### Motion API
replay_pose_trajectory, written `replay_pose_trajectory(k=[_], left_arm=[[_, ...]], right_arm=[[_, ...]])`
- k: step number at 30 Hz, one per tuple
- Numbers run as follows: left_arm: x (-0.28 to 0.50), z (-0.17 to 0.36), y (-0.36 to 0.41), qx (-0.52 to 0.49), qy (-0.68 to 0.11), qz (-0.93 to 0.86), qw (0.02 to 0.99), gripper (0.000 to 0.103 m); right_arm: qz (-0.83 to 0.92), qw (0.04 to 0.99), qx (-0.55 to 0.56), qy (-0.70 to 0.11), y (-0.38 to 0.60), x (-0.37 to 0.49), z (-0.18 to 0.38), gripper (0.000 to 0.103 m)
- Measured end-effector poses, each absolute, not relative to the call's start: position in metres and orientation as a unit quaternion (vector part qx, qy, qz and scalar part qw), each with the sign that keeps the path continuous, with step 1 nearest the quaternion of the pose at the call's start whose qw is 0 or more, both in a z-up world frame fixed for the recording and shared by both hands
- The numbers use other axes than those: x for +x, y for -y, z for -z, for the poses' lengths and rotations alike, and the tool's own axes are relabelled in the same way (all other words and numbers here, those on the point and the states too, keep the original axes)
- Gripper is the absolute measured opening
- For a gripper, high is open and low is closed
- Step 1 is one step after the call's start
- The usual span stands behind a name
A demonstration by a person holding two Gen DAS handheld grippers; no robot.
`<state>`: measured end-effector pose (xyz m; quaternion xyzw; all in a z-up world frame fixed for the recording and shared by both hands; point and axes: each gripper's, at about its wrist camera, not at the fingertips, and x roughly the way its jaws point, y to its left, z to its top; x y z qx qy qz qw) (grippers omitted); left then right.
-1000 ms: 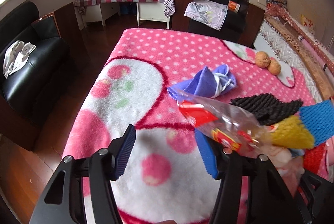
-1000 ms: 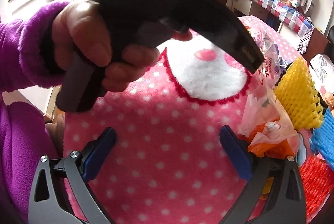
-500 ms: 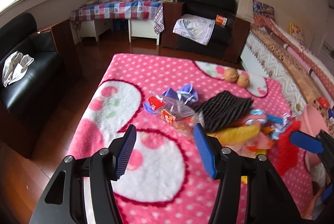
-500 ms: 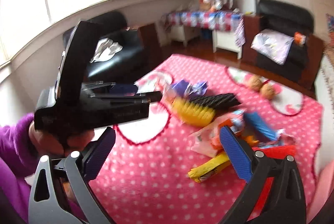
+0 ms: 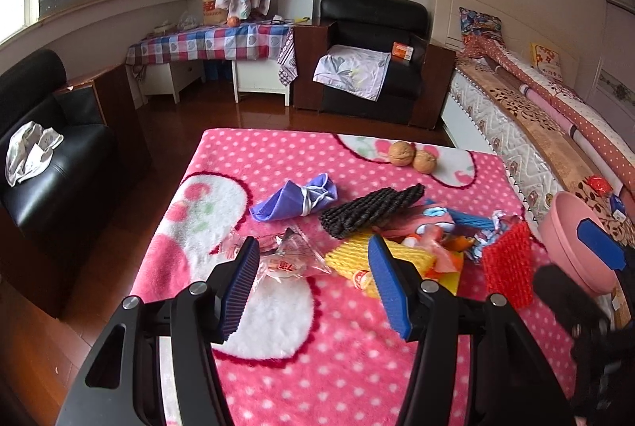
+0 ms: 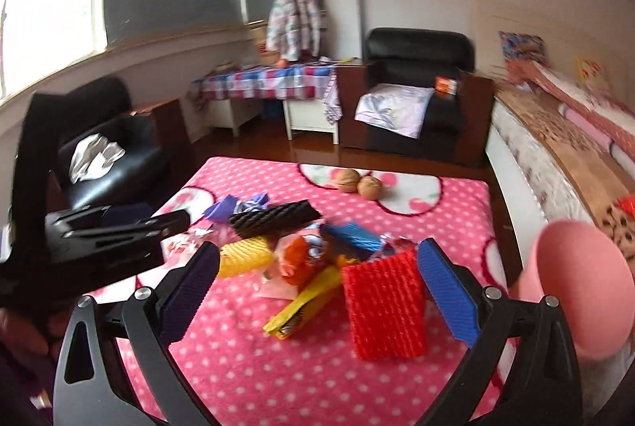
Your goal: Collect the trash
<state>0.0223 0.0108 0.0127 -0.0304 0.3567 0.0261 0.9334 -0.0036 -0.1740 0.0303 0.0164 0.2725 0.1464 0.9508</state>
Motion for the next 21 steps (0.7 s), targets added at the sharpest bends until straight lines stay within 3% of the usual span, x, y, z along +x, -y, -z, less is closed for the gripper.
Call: replay_pose_trajectory(k=[21], left_arm=[[0.005,-0.025,0.002,-0.024,-0.347,-0.035,0.937,0.057]], right_arm=[[-0.096,0.959,0.034,-0.265,0.188,-0.013,-0.037,0.100]])
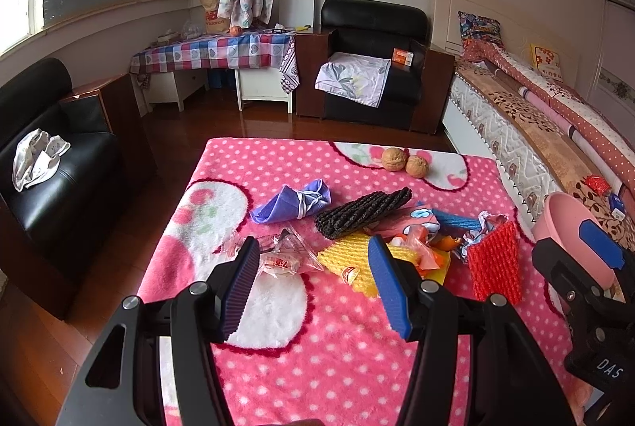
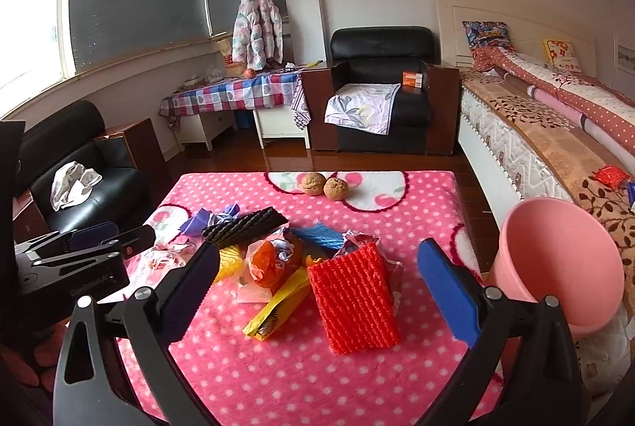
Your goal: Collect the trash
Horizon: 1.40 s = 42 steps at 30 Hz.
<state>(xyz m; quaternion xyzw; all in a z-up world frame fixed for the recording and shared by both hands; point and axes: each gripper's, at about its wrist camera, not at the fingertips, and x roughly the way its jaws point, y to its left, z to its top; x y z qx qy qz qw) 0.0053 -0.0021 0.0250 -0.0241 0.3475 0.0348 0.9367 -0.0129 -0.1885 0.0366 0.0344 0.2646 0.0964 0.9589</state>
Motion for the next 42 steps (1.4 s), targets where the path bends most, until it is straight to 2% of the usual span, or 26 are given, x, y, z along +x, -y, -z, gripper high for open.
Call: replay_pose_trajectory(k=[14,42], left_arm=[[0.002,-0.028,0.003,-0.026,-0.348,-0.040,0.936,0.057],[-0.015,-0.033,0.008,-0.029,-0.346,-0.042,0.937,0.057]], right_arm=[[-0.058,0.968,0.025,-0.241,0.182,-0.022,-0.043,0.100],[-0.055,0.968,0.030,-0.244,0.183,-0.039,-0.043,0.100]])
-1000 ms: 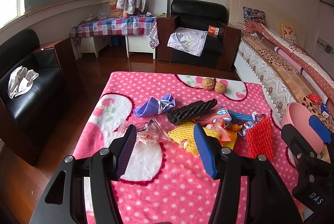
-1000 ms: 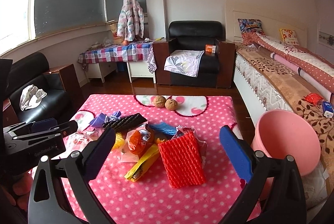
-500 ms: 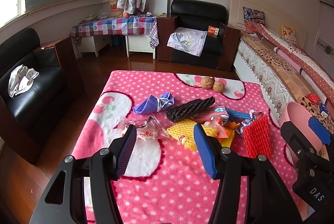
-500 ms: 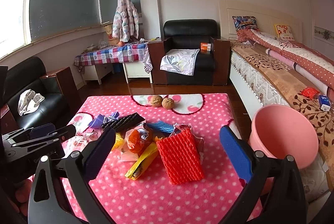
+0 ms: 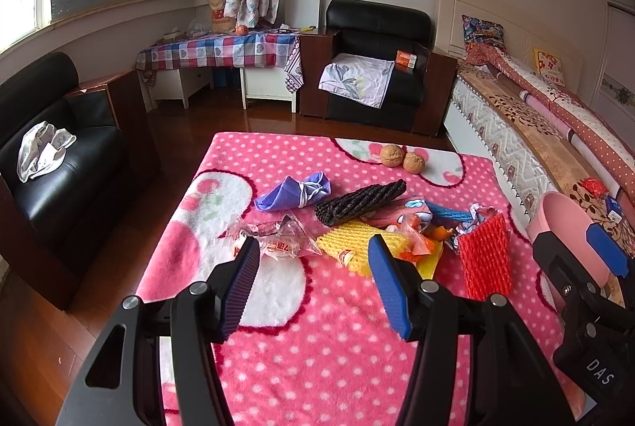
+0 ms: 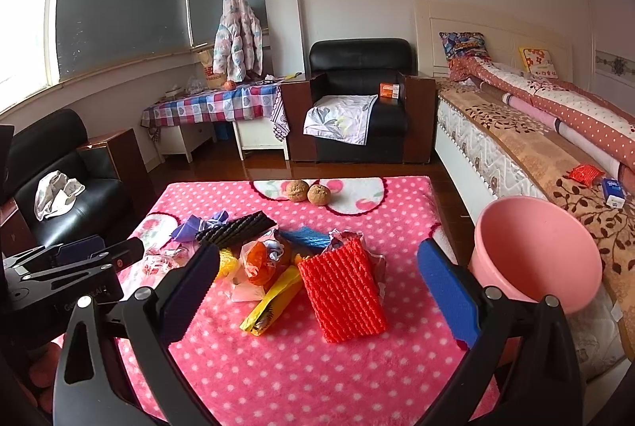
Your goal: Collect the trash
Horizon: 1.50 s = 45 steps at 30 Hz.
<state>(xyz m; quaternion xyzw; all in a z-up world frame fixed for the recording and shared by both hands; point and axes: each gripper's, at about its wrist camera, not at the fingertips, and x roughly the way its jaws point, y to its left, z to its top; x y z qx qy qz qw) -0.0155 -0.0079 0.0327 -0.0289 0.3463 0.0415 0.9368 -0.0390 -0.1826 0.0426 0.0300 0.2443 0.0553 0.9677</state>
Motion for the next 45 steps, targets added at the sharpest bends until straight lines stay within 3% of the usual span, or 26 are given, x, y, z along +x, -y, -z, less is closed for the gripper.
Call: replay_pose_trajectory(k=[45], left_arm=[[-0.027,-0.013,0.023,-0.023,-0.372,-0.042,0.927,0.057]], right_arm=[[-0.045,0.964,0.038,-0.259,0.188,-0.048,-0.028,0.100]])
